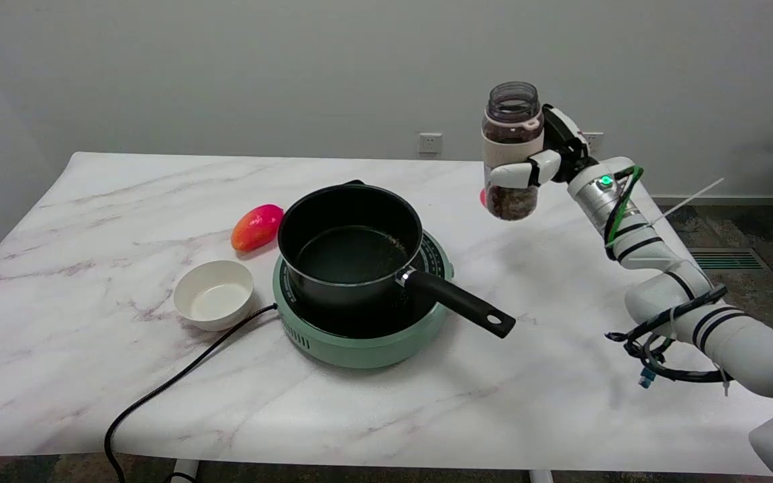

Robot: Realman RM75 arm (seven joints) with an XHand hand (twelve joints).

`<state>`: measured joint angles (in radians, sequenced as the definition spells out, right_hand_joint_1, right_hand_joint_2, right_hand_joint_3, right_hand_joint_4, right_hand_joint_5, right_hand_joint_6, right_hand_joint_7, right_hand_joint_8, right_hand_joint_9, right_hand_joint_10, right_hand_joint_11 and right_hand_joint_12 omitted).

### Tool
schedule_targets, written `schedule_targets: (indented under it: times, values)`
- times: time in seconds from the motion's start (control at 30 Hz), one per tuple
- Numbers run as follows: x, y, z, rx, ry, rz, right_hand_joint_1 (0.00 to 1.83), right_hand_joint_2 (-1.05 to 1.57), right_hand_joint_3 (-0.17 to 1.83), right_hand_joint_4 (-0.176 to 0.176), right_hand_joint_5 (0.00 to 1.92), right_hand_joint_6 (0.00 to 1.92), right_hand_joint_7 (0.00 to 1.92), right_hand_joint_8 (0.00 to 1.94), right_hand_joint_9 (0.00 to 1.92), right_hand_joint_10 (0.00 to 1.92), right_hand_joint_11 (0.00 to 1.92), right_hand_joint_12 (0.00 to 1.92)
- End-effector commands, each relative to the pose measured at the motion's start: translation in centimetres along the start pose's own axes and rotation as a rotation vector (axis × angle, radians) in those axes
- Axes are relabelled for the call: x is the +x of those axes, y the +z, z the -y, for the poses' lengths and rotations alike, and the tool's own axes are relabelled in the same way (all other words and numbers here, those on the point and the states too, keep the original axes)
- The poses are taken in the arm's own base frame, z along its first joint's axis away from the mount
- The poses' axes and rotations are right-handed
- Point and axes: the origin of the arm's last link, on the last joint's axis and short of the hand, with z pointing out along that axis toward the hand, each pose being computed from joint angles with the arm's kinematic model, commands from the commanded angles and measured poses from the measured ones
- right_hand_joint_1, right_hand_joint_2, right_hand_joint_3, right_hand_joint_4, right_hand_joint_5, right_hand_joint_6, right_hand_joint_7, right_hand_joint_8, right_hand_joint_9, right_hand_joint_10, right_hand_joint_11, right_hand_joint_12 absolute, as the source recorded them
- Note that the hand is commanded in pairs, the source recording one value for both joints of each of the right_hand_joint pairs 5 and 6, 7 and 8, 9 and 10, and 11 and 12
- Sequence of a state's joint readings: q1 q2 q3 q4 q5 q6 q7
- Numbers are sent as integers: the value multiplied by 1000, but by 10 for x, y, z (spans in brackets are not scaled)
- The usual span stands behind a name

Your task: Pour the contents of the bottle into the soup pot.

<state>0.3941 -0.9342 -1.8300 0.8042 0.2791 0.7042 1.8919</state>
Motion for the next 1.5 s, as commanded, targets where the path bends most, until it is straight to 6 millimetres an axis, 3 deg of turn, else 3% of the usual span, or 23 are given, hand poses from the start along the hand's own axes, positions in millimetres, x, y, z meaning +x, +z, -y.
schedule_targets:
  times: [0.03,0.2,0.3,0.53,1.07,1.5]
  values:
    - [-14,39,51,82,-316,34,1423,1465,480,0,1920,1920,1920,1920,1569,1569,1305,1305]
    - [-18,42,67,106,-486,56,1423,1470,461,0,1920,1920,1920,1920,1589,1589,1305,1305]
    - [-20,42,70,112,-508,52,1476,1424,601,0,1920,1920,1920,1920,1597,1597,1306,1306]
    - [-26,44,84,159,-540,58,1499,1420,667,0,1920,1920,1920,1920,1604,1604,1309,1309]
    - [-96,40,116,299,-565,222,1522,1374,685,0,1920,1920,1920,1920,1564,1564,1296,1296]
    - [-122,26,100,270,-1005,305,1542,1342,719,0,1920,1920,1920,1920,1548,1548,1289,1289]
